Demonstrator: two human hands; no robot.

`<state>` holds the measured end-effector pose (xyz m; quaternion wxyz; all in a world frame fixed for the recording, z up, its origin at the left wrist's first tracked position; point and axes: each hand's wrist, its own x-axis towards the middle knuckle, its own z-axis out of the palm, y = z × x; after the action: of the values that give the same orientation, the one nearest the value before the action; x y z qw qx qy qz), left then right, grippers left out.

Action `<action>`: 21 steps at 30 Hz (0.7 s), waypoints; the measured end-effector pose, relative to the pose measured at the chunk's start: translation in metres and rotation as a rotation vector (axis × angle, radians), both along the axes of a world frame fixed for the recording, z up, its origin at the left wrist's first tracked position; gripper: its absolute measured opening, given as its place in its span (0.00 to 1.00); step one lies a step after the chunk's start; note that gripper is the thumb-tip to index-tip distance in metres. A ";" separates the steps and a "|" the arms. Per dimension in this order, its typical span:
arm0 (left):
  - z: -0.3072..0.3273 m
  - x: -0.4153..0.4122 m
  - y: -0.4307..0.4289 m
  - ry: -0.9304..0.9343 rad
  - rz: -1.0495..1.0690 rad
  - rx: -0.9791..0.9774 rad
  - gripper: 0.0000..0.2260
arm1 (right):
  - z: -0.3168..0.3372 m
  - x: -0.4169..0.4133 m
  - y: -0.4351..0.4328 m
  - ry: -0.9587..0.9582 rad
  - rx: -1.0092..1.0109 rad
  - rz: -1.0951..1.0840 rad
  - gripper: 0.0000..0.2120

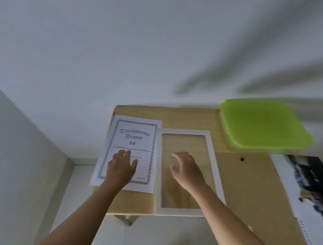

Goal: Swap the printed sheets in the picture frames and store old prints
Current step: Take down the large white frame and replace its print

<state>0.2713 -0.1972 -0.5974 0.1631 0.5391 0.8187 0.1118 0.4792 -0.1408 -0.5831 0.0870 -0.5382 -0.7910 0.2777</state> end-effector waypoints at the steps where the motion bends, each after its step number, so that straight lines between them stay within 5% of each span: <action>1: -0.006 -0.016 -0.009 0.003 0.041 -0.015 0.21 | -0.004 -0.018 -0.007 0.012 0.007 0.026 0.22; 8: -0.045 -0.077 -0.065 -0.311 0.206 -0.124 0.28 | -0.043 -0.108 -0.046 0.004 -0.063 0.156 0.24; 18: -0.053 -0.085 -0.075 -0.483 0.297 0.176 0.25 | -0.072 -0.144 -0.070 -0.096 0.087 0.099 0.23; 21: -0.050 -0.090 -0.077 -0.662 0.418 0.254 0.24 | -0.073 -0.152 -0.074 -0.089 0.099 0.090 0.23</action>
<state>0.1812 -0.2741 -0.6473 0.3233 0.3118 0.7937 0.4102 0.3273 -0.2147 -0.6557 0.0658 -0.5088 -0.8303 0.2179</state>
